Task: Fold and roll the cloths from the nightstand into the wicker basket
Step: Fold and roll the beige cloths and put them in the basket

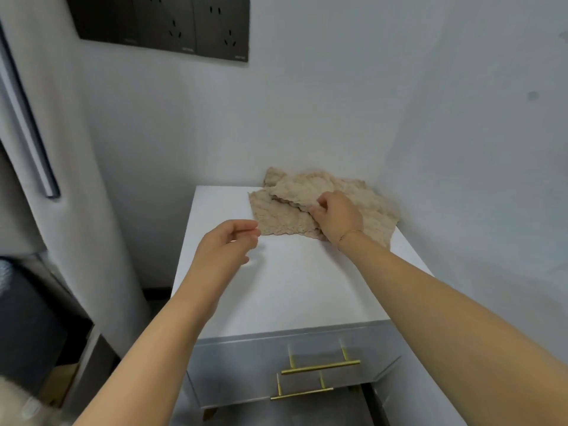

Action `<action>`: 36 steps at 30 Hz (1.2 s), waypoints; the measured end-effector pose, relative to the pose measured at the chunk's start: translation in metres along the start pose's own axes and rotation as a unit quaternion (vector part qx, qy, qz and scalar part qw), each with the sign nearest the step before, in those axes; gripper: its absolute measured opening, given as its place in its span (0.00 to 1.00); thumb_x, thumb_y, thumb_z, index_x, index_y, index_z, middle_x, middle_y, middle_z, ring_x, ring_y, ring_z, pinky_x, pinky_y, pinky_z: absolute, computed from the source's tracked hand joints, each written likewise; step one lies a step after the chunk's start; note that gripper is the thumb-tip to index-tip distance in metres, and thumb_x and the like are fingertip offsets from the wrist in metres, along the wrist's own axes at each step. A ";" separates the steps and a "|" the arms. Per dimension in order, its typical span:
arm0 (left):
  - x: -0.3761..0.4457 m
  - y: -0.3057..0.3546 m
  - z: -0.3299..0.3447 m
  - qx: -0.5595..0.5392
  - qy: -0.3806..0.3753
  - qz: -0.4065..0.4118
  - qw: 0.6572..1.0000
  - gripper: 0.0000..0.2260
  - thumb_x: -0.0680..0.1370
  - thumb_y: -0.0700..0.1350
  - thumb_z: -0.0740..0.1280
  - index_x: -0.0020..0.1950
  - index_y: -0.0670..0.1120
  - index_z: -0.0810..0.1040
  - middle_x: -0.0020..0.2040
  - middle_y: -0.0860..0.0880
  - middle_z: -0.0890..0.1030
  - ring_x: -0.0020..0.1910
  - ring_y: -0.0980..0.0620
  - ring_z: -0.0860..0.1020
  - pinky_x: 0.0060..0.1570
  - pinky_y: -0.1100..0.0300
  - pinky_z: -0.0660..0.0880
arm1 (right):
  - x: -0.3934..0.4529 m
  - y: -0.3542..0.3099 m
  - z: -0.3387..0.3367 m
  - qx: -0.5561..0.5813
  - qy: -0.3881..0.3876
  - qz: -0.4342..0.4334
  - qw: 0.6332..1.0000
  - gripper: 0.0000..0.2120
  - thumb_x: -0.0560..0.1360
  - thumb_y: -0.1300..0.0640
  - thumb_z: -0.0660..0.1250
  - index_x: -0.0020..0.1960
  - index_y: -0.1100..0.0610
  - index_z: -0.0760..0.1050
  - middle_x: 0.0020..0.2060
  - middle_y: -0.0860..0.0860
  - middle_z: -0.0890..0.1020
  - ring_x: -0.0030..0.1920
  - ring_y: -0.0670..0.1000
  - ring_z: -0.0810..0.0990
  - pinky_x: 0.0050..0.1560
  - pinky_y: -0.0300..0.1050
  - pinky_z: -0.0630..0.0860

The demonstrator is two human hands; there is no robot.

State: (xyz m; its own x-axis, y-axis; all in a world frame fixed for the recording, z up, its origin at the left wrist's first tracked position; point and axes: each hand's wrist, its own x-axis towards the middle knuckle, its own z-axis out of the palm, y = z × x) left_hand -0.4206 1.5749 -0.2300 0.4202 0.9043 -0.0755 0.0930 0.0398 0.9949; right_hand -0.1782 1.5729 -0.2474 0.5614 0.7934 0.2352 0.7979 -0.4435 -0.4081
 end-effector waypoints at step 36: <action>0.004 -0.044 -0.033 0.408 -0.096 0.095 0.903 0.26 0.74 0.45 0.71 0.71 0.53 0.70 0.65 0.52 0.72 0.66 0.50 0.69 0.66 0.56 0.66 | -0.175 0.022 -0.022 -0.014 -0.161 -0.250 0.955 0.30 0.70 0.35 0.65 0.68 0.47 0.72 0.60 0.41 0.72 0.60 0.42 0.68 0.60 0.35 0.65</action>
State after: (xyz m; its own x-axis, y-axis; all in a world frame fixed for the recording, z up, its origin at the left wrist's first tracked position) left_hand -0.4530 1.5908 -0.2718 0.6402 0.7682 0.0035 0.6038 -0.5059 0.6160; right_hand -0.2541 1.4149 -0.2787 0.0152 0.9940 0.1086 0.9568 0.0170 -0.2903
